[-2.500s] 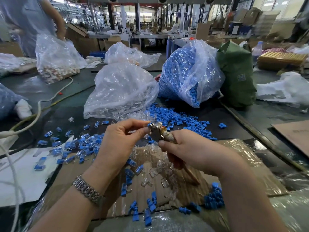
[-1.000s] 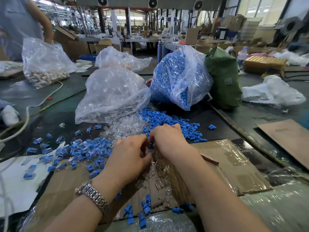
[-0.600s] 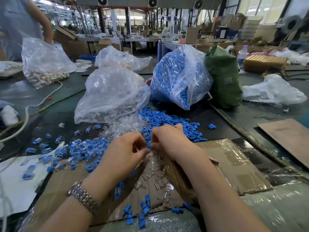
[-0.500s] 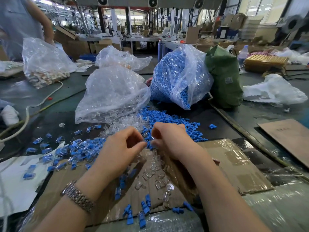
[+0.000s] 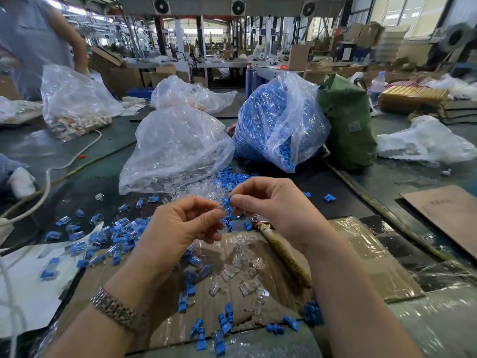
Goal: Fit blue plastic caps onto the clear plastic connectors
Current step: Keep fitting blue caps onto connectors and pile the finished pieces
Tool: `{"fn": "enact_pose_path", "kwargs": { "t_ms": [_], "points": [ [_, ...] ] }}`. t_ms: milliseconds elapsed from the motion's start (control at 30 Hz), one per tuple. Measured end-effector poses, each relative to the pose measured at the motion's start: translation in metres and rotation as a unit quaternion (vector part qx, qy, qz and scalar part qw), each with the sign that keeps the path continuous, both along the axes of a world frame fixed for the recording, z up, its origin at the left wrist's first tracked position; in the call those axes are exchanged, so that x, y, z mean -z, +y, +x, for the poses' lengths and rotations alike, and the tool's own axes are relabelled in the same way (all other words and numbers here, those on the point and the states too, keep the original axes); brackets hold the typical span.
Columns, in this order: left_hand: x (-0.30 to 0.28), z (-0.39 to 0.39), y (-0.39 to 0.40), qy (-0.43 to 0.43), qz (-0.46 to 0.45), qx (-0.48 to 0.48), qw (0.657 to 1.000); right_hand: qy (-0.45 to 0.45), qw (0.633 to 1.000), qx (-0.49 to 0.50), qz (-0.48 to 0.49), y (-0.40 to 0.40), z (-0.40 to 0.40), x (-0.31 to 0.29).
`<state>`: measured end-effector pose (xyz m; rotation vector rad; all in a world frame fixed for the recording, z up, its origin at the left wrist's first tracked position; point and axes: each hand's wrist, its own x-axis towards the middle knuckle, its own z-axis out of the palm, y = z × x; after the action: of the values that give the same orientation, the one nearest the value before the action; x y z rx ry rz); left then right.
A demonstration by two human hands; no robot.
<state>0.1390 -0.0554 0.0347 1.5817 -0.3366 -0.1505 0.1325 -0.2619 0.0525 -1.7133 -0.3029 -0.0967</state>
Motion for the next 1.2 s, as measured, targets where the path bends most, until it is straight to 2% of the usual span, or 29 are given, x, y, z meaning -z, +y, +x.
{"fn": "enact_pose_path", "kwargs": {
  "t_ms": [233, 367, 467, 667, 900, 1200],
  "points": [
    [-0.0058, -0.002, -0.0013, 0.078, -0.058, 0.042, 0.994, -0.046, 0.993, -0.02, -0.107, 0.0041, -0.0035, -0.0001],
    [-0.004, -0.002, -0.0048, 0.091, -0.081, 0.038, 0.992, -0.054, 0.989, -0.004, -0.136, 0.0064, -0.0036, 0.0011],
    [-0.0062, -0.0019, -0.0032, 0.085, -0.089, 0.049, 0.991, -0.062, 0.987, 0.019, -0.149, 0.008, -0.0027, 0.0026],
    [-0.0048, -0.0038, -0.0041, 0.02, -0.025, 0.02, 0.999, -0.085, 0.981, 0.018, -0.174, 0.0096, -0.0039, 0.0029],
    [-0.0041, -0.0034, -0.0034, 0.024, -0.047, 0.032, 0.998, -0.13, 0.974, 0.023, -0.184, 0.0104, -0.0037, 0.0041],
    [-0.0038, -0.0043, -0.003, 0.014, -0.041, 0.024, 0.999, -0.14, 0.97, 0.018, -0.198, 0.0081, -0.0037, 0.0059]
  ]
}}
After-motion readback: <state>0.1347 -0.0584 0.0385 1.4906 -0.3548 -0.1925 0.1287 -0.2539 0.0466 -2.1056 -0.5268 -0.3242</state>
